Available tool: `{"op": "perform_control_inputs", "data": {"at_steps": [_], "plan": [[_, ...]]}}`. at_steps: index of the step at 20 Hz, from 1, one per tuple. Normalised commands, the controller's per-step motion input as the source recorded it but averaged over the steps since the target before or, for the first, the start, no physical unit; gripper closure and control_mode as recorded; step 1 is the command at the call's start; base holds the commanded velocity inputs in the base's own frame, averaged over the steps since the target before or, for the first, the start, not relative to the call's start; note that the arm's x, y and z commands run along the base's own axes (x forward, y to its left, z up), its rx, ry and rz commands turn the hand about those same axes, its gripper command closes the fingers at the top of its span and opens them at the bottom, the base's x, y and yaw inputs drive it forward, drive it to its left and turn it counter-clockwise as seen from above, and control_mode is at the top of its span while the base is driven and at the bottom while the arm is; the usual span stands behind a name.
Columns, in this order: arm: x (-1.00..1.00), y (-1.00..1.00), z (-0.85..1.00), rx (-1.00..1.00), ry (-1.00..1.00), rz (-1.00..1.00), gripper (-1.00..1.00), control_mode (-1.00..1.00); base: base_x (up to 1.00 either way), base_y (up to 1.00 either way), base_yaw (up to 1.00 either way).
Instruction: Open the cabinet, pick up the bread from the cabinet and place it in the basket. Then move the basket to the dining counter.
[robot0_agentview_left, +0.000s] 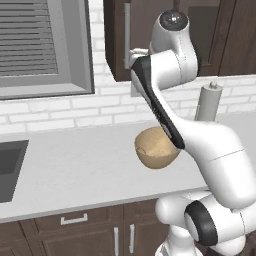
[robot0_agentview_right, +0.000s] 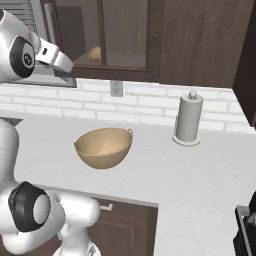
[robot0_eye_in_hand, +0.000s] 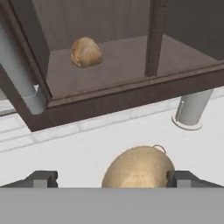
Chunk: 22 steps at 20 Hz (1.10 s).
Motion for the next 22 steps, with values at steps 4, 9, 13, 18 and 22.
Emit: {"op": "perform_control_inputs", "data": {"at_steps": [4, 9, 13, 18, 22], "plan": [[0.12, 0.47, 0.88, -0.01, -0.03, 0.23, -1.0, -1.0, 0.0, 0.0, 0.0], [0.44, 0.36, 0.25, -0.11, 0.0, 0.19, -1.0, -1.0, 0.0, 0.0, 0.0], [0.48, 0.53, 0.0, -0.15, 0.0, 0.09, -1.0, -1.0, 0.0, 0.0, 0.0], [0.5, 0.16, -0.05, -0.08, -0.03, 0.03, -1.0, -1.0, 0.0, 0.0, 0.0], [0.48, 0.0, -0.04, -0.03, -0.06, -0.01, -1.0, -1.0, 0.0, 0.0, 0.0]]}}
